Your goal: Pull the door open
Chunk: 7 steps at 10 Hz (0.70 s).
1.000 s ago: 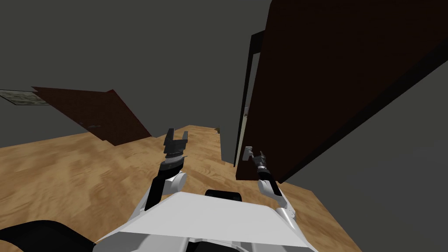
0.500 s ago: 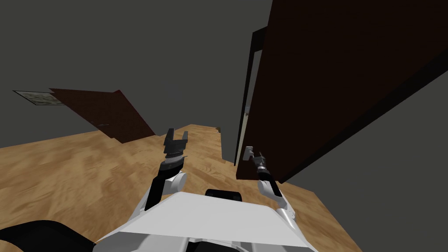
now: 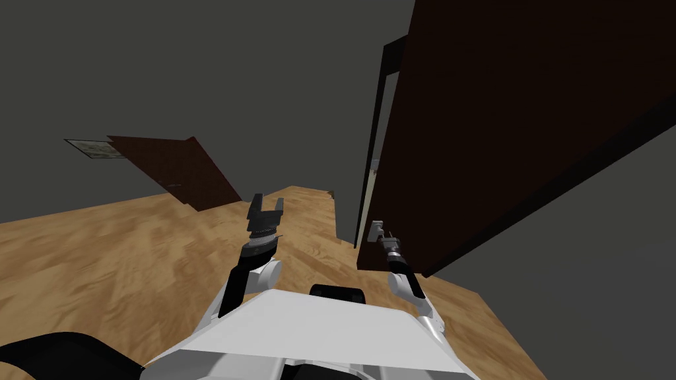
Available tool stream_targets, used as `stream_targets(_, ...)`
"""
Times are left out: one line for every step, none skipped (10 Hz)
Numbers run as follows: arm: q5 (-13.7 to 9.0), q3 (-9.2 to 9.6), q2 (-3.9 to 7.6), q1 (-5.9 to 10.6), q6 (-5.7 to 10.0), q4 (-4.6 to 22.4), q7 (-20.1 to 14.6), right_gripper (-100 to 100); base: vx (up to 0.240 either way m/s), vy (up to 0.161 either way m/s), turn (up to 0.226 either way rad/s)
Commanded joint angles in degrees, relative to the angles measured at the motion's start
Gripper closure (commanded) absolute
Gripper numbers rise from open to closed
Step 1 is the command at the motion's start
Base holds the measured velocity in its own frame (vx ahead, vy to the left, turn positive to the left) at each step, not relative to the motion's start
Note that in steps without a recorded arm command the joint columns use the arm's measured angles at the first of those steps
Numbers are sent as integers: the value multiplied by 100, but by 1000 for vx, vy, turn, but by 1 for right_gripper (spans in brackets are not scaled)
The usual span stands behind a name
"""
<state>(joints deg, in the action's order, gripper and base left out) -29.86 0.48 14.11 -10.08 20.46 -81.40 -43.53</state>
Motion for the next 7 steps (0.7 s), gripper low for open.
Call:
stream_targets(-148,180,-64,17,-2,-135,-263,-100,-70,-31,60)
stream_targets(-148,180,-64,17,-2,-135,-263,-100,-54,-17,28)
stream_targets(-289,219,-61,-4,-5,-153,-467,-100,-53,-28,87)
stream_targets(-289,219,-61,-4,-5,-153,-467,-100,-48,-29,58)
stream_targets(-429,257,-58,-25,-9,-171,-669,-100,-58,-29,57)
stream_targets(-560,293,-55,-44,-13,-188,-852,-100,-79,-49,106)
stream_targets(-560,293,-55,-44,-13,-188,-860,-100,-64,-36,74)
